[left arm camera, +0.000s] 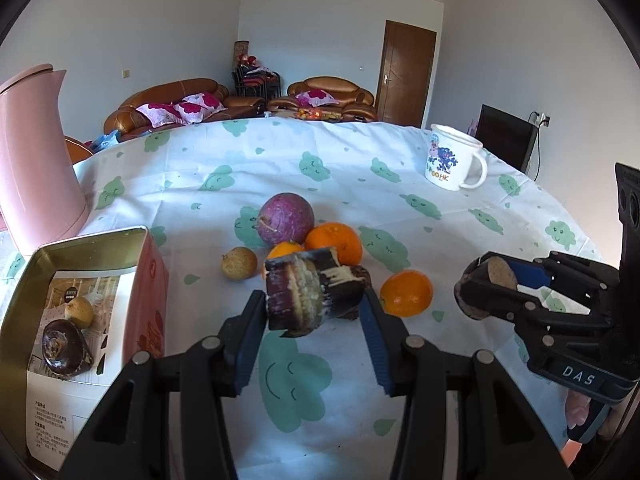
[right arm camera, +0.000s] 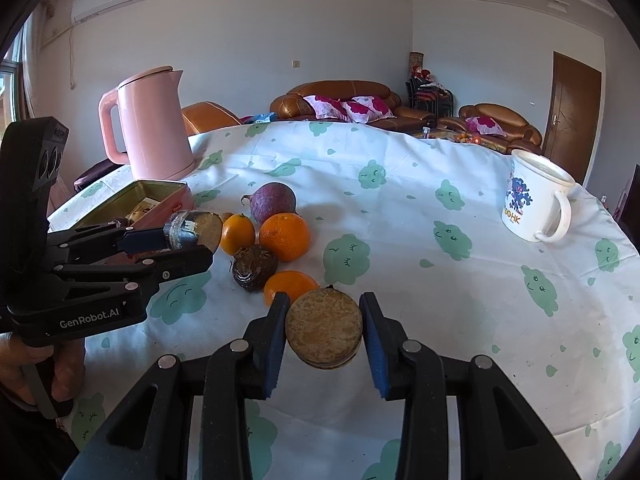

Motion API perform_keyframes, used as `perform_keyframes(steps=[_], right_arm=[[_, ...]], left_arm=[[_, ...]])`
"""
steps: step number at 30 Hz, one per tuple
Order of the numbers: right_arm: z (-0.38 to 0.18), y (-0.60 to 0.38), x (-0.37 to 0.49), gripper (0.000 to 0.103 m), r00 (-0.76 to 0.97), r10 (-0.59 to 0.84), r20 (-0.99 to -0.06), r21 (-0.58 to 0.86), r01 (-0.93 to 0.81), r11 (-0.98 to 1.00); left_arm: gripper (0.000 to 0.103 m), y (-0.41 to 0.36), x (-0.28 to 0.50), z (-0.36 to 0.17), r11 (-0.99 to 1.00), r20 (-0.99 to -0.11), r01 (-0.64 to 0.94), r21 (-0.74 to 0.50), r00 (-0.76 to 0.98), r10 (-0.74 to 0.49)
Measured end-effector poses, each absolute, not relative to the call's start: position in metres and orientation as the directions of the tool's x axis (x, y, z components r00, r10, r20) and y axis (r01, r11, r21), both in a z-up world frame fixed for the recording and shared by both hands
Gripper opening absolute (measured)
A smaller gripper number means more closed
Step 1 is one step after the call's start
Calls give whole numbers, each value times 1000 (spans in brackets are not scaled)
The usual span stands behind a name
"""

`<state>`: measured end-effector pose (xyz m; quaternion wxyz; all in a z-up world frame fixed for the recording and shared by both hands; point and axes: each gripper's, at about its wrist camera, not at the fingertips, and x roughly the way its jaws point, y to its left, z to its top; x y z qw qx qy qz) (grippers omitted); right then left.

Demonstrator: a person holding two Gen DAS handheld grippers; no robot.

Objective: Organize fruits
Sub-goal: 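Grasp the round layered cake with the right tool while the left tool grasps the purple-striped tuber, then lift the cake with the right tool while the left tool lifts the purple-striped tuber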

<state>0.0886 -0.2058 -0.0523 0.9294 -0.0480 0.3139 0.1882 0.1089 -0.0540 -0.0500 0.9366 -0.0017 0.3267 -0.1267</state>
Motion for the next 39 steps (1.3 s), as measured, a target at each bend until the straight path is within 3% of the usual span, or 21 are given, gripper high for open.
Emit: perform_keyframes(steps=[39], right_arm=[[-36, -214, 61, 38, 825, 331, -458, -7, -375, 927]], left_arm=[[49, -52, 84, -35, 976, -492, 216, -38, 846, -206]])
